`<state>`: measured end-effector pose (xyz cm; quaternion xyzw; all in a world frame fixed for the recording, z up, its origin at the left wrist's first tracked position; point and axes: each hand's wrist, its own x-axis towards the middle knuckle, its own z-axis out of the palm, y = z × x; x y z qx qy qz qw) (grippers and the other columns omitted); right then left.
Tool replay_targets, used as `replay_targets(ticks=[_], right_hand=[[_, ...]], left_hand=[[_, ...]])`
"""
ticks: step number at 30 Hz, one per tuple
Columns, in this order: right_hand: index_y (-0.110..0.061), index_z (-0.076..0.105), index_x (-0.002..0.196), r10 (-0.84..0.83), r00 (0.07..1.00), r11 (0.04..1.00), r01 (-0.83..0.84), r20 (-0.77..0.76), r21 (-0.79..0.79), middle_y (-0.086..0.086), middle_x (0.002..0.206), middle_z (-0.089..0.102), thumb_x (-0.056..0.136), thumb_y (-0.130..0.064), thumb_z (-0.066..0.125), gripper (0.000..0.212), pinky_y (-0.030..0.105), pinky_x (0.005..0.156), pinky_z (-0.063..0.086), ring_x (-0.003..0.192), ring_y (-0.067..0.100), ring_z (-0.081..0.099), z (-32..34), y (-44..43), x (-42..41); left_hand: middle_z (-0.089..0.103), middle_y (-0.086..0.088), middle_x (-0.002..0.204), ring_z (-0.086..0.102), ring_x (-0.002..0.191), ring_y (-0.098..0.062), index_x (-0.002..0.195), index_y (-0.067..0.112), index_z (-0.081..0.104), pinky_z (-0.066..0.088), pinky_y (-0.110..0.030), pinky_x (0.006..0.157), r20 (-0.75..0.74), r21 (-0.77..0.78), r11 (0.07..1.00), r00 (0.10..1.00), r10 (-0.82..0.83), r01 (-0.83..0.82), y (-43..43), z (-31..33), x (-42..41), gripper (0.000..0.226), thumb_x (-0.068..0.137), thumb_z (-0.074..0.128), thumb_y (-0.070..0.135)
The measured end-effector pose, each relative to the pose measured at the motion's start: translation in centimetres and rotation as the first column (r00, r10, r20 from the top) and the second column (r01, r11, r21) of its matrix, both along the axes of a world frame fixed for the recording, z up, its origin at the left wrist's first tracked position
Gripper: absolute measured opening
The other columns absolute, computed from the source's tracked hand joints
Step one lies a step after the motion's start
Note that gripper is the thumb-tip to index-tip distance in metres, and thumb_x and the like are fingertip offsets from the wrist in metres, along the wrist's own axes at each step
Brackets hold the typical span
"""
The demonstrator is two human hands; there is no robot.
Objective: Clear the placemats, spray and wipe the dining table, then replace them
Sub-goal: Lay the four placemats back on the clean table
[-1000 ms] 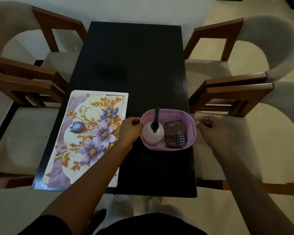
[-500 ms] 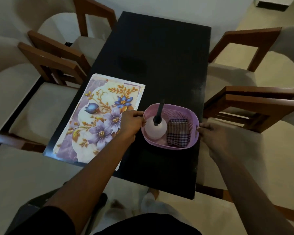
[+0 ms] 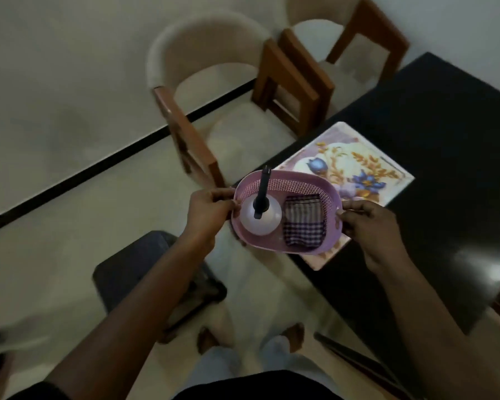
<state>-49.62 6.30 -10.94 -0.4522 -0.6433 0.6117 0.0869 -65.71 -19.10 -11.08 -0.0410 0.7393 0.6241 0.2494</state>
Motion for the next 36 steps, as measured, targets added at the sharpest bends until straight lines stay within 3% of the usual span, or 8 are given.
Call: replay_targets(ticks=[3,6,11,15,20,26,32,36], right_hand=[[-0.007,0.077,0.096,0.147,0.989,0.989,-0.147,-0.023,0.004,0.017,0.093,0.079,0.091,0.004,0.068,0.014,0.038,0.077,0.062,0.078,0.022,0.073,-0.6,-6.7,-4.5],[-0.011,0.077,0.093,0.291,0.957,0.957,-0.291,-0.001,-0.006,0.013,0.091,0.079,0.090,0.005,0.068,0.019,0.043,0.080,0.063,0.084,0.026,0.076,-2.4,-13.5,-8.6],[-0.015,0.078,0.103,0.517,0.850,0.856,-0.517,0.099,-0.024,0.005,0.095,0.080,0.089,-0.005,0.071,0.019,0.045,0.084,0.065,0.093,0.027,0.077,-8.0,-22.9,-14.6],[-0.005,0.071,0.103,0.578,0.801,0.815,-0.573,0.153,-0.080,0.011,0.097,0.075,0.091,0.004,0.065,0.016,0.044,0.082,0.065,0.097,0.034,0.073,-13.7,-29.5,-18.0],[-0.021,0.069,0.084,0.609,0.742,0.788,-0.606,0.280,-0.105,0.005,0.091,0.073,0.087,0.000,0.065,0.021,0.054,0.087,0.062,0.092,0.031,0.073,-21.1,-35.1,-20.7],[-0.022,0.071,0.087,0.598,0.725,0.791,-0.602,0.342,-0.108,0.001,0.090,0.075,0.087,0.000,0.061,0.023,0.050,0.089,0.062,0.089,0.025,0.072,-28.0,-38.2,-22.6],[-0.019,0.072,0.098,0.595,0.705,0.783,-0.616,0.386,-0.083,-0.002,0.094,0.074,0.092,0.000,0.060,0.023,0.034,0.086,0.061,0.093,0.019,0.071,-30.5,-38.9,-24.0],[-0.019,0.074,0.104,0.627,0.679,0.765,-0.629,0.382,-0.139,-0.004,0.098,0.075,0.094,-0.004,0.062,0.022,0.035,0.091,0.061,0.094,0.016,0.071,-30.6,-38.4,-24.1]], left_hand=[[0.081,-0.015,0.090,0.078,0.090,-0.035,0.093,0.009,0.083,0.065,-0.048,0.087,0.000,-0.015,0.991,0.991,0.132,-0.132,-8.4,-0.4,-1.1,0.030,0.085,0.069,-0.016],[0.082,-0.012,0.087,0.078,0.087,-0.028,0.086,0.015,0.082,0.066,-0.046,0.085,0.027,-0.046,0.967,0.968,0.250,-0.249,-16.7,-1.7,-1.5,0.033,0.087,0.068,-0.015],[0.081,-0.009,0.094,0.079,0.092,-0.028,0.101,0.012,0.082,0.066,-0.047,0.083,0.078,-0.173,0.901,0.906,0.416,-0.399,-27.0,-6.5,-2.0,0.026,0.091,0.067,-0.007],[0.080,-0.013,0.099,0.077,0.096,-0.031,0.102,0.012,0.082,0.064,-0.052,0.088,0.145,-0.270,0.831,0.833,0.534,-0.486,-32.8,-12.7,-2.5,0.031,0.090,0.063,-0.009],[0.080,-0.011,0.097,0.076,0.097,-0.030,0.094,0.018,0.082,0.064,-0.052,0.091,0.239,-0.348,0.774,0.748,0.619,-0.529,-37.1,-20.1,-3.1,0.035,0.086,0.062,-0.010],[0.081,-0.012,0.096,0.076,0.099,-0.034,0.089,0.018,0.082,0.063,-0.054,0.092,0.309,-0.370,0.761,0.702,0.642,-0.533,-39.6,-27.0,-3.9,0.033,0.080,0.067,-0.010],[0.079,-0.011,0.095,0.075,0.096,-0.032,0.088,0.017,0.079,0.064,-0.049,0.089,0.333,-0.411,0.751,0.683,0.651,-0.516,-39.4,-29.3,-5.0,0.028,0.084,0.066,-0.008],[0.077,-0.012,0.099,0.073,0.095,-0.031,0.091,0.014,0.076,0.063,-0.042,0.083,0.335,-0.419,0.748,0.678,0.654,-0.515,-38.9,-29.1,-5.3,0.025,0.088,0.061,-0.005]])
